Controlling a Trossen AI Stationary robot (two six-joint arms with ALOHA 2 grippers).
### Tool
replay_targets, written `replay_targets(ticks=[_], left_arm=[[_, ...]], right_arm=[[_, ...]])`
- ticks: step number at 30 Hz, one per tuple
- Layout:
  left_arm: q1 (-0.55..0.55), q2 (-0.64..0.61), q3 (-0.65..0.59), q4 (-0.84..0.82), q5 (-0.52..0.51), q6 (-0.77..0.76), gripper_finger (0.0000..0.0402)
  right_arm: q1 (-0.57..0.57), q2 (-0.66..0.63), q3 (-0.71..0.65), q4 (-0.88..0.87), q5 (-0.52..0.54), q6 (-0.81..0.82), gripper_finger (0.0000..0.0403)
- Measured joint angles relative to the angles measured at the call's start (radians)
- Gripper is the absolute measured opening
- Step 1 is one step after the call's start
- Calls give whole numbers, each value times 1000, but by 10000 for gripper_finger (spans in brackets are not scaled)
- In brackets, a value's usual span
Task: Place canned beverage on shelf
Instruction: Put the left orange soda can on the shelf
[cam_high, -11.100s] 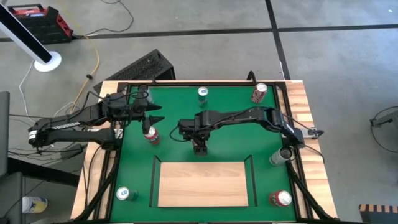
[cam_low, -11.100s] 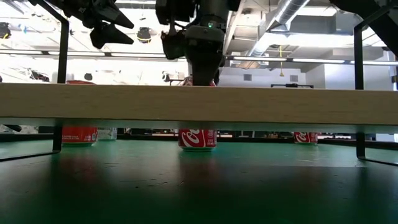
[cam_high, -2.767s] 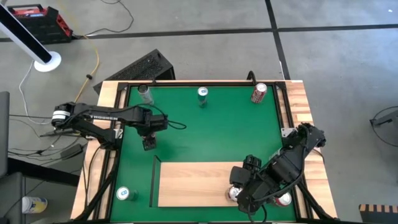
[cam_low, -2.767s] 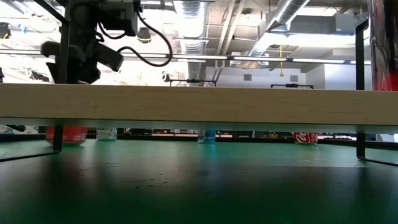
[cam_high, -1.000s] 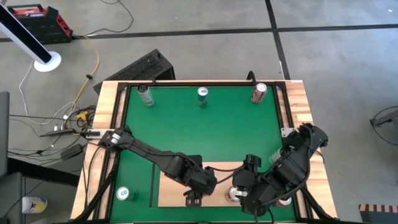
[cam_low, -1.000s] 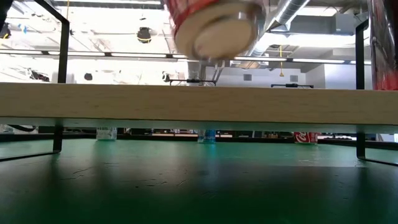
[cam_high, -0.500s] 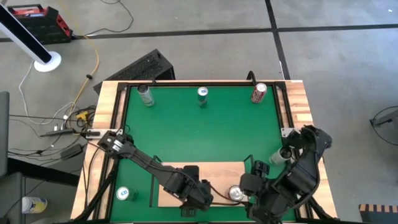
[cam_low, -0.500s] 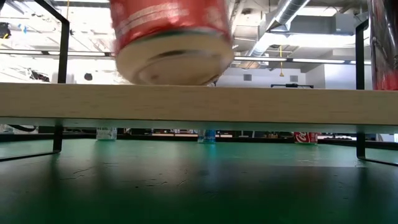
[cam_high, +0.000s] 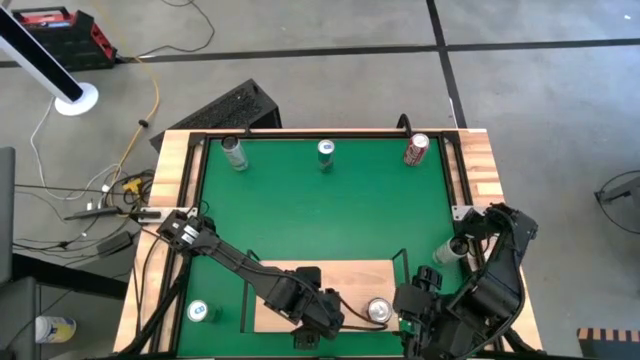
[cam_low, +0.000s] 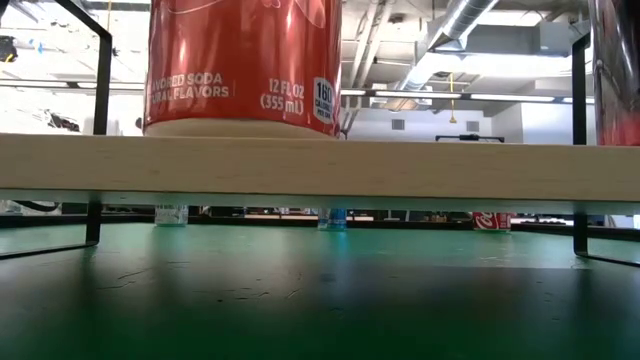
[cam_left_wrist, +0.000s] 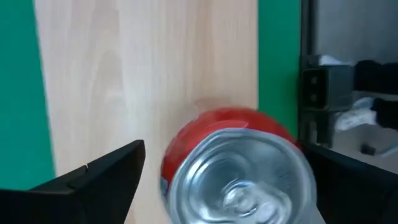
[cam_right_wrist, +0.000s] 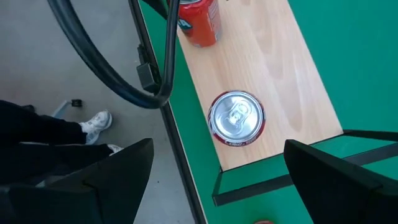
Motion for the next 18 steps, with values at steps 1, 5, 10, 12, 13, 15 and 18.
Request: replay_targets(ticks=[1, 5, 10, 12, 13, 15, 18], left_arm=[[0, -2, 0, 19, 18, -5, 392], [1, -6, 46, 45, 50, -18, 391], [3, -57, 98, 39, -10, 27, 391], [4, -97, 93, 18, -71, 38, 392], [4, -120, 93, -2, -114, 44, 392], [2, -174, 92, -58, -210, 49, 392], [-16, -259, 92, -141, -368, 42, 392]], right_arm=[[0, 0, 0, 0, 1, 0, 384], [-4, 0, 0, 0, 23, -2, 384], [-11, 0, 0, 0, 26, -3, 384], [-17, 0, 0, 1, 26, -3, 384], [-16, 0, 0, 5, 31, -3, 384], [-16, 0, 0, 31, 63, -3, 384], [-27, 6, 0, 143, 150, -32, 384]])
